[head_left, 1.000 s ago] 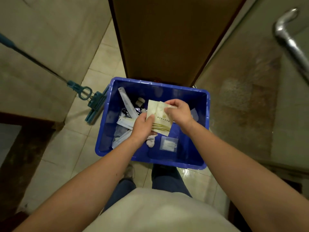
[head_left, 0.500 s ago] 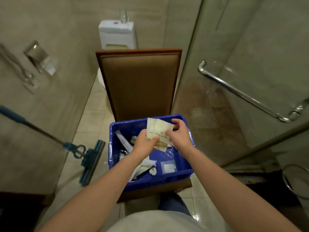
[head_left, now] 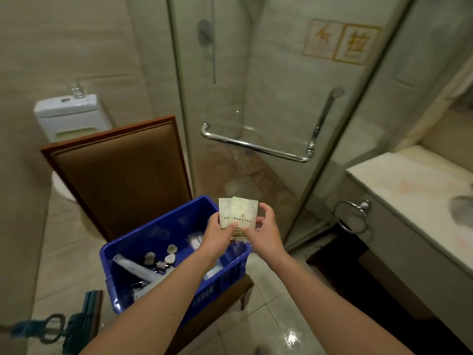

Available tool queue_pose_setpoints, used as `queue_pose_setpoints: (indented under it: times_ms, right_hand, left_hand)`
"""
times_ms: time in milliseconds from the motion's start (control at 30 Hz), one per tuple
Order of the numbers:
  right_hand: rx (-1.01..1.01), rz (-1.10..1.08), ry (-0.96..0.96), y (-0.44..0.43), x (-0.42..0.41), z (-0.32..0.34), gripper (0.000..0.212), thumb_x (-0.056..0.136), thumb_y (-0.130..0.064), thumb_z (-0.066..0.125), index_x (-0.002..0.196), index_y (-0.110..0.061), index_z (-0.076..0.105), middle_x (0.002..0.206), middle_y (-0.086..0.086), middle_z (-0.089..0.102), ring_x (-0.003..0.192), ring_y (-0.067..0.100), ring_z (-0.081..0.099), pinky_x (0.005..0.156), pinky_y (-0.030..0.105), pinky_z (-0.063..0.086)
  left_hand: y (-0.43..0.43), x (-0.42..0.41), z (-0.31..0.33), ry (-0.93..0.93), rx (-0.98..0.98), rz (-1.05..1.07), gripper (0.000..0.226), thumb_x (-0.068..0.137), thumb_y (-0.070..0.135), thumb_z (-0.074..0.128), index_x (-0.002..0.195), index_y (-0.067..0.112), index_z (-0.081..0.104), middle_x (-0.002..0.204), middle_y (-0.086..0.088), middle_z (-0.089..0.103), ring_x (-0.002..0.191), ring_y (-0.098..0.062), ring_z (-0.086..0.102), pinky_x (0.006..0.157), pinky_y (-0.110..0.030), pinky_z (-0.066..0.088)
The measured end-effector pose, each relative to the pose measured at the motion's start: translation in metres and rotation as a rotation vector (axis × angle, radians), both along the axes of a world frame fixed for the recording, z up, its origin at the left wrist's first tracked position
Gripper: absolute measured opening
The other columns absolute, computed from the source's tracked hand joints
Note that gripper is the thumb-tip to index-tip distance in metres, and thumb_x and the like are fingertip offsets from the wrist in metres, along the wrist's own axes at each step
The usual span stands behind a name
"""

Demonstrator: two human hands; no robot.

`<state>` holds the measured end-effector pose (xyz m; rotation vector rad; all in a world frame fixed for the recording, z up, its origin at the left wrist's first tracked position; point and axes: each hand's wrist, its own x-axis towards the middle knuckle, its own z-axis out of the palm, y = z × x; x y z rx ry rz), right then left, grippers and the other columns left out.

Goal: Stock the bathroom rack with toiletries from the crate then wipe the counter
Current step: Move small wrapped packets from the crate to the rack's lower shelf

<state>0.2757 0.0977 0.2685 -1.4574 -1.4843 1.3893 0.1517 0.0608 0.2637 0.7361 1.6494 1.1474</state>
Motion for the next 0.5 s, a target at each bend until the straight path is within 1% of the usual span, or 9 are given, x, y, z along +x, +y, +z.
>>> queue_pose_setpoints:
  times_ms: [33,100,167,267,333,400,500]
  right_hand:
    - [0.006,-0.025,0.002,0.000,0.012,0.002,0.072,0.081,-0.007,0.068,0.138,-0.034,0.033,0.104,-0.003,0.064,0.087,0.007,0.067,0.062,0.019,0.055]
    - [0.021,-0.081,0.011,0.001,0.039,0.004,0.069,0.080,-0.003,0.066,0.135,-0.033,0.037,0.103,-0.002,0.064,0.085,0.008,0.066,0.056,0.015,0.051]
    - [0.028,-0.136,0.003,0.001,0.065,0.007,0.068,0.079,-0.003,0.066,0.133,-0.035,0.039,0.101,-0.002,0.064,0.082,0.007,0.066,0.053,0.013,0.049]
    - [0.030,-0.202,-0.013,0.001,0.111,0.010,0.069,0.079,-0.002,0.065,0.133,-0.036,0.040,0.098,-0.003,0.064,0.082,0.008,0.066,0.059,0.018,0.051]
    - [0.041,-0.253,-0.038,-0.001,0.149,0.013,0.069,0.078,-0.002,0.065,0.134,-0.035,0.040,0.097,-0.004,0.064,0.082,0.009,0.066,0.063,0.022,0.052]
    - [0.046,-0.299,-0.049,-0.002,0.187,0.016,0.070,0.078,-0.002,0.064,0.136,-0.034,0.040,0.097,-0.004,0.063,0.083,0.011,0.066,0.066,0.027,0.054]
    - [0.037,-0.359,-0.035,-0.007,0.248,0.020,0.070,0.078,0.000,0.064,0.137,-0.031,0.040,0.100,0.000,0.063,0.087,0.014,0.066,0.073,0.037,0.059]
  left_hand:
    - [0.004,0.011,0.003,-0.003,0.008,-0.031,0.042,0.096,0.016,0.056,0.134,0.023,0.040,0.124,0.001,0.058,0.099,-0.011,0.061,0.071,-0.028,0.054]
    - [0.012,0.034,0.007,-0.010,0.026,-0.100,0.052,0.096,0.012,0.055,0.142,0.022,0.034,0.126,-0.001,0.058,0.103,-0.016,0.062,0.083,-0.039,0.057]
    - [0.017,0.058,0.010,-0.005,0.040,-0.172,0.055,0.096,0.011,0.055,0.144,0.022,0.032,0.125,-0.001,0.059,0.105,-0.018,0.062,0.089,-0.043,0.055]
    - [0.024,0.100,0.014,0.024,0.063,-0.279,0.054,0.094,0.012,0.057,0.143,0.024,0.036,0.127,0.001,0.059,0.109,-0.015,0.060,0.086,-0.035,0.054]
    - [0.030,0.136,0.018,0.047,0.072,-0.349,0.052,0.093,0.011,0.058,0.139,0.025,0.040,0.126,0.003,0.059,0.109,-0.014,0.059,0.084,-0.032,0.054]
    - [0.035,0.174,0.021,0.071,0.090,-0.398,0.049,0.090,0.010,0.061,0.134,0.025,0.045,0.119,0.006,0.060,0.104,-0.011,0.061,0.083,-0.033,0.056]
    - [0.041,0.233,0.025,0.108,0.110,-0.413,0.043,0.084,0.010,0.069,0.123,0.021,0.053,0.103,0.010,0.062,0.090,-0.002,0.061,0.078,-0.024,0.053]
